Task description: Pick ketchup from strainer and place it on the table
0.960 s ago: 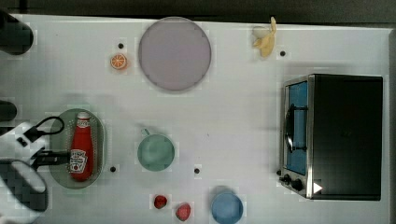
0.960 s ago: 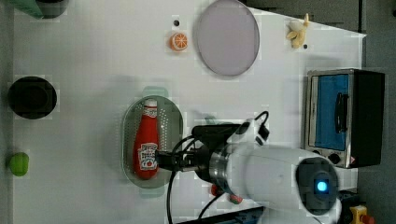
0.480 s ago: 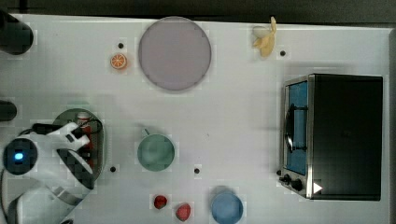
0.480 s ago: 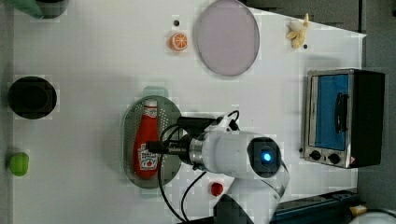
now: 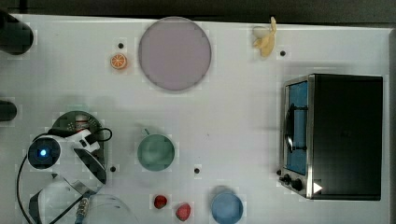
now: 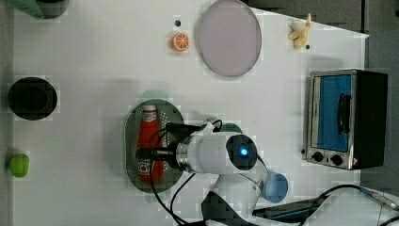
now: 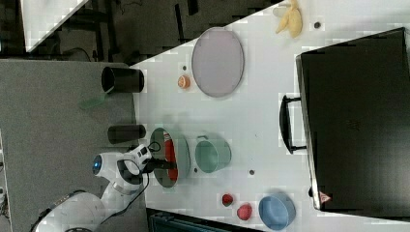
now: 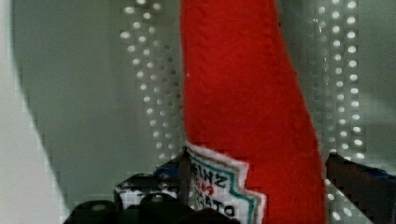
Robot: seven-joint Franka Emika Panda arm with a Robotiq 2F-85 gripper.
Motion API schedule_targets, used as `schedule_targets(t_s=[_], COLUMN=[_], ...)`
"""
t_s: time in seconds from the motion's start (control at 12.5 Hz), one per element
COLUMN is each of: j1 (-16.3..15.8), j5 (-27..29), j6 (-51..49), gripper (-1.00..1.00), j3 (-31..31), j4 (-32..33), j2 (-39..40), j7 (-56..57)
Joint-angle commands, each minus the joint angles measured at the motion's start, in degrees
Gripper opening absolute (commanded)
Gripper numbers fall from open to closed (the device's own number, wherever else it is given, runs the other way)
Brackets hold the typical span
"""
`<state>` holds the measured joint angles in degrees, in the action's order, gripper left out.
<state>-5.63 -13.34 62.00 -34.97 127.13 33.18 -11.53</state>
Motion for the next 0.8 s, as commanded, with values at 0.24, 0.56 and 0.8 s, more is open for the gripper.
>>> schedule_targets(t_s=[0.24,0.56,0.8], j1=[-2.22,-1.83,-0.50], j5=[-2.07,-1.78,1.88], j6=[2.17,1.42,-6.86], gripper=[0.43,0.25,0.25], j3=[1.19,-0.27,-2.39], j4=[-1.60,-1.77,-1.60], j2=[0.82,-3.01,-11.82], j7=[-4.87,-4.87,-4.87])
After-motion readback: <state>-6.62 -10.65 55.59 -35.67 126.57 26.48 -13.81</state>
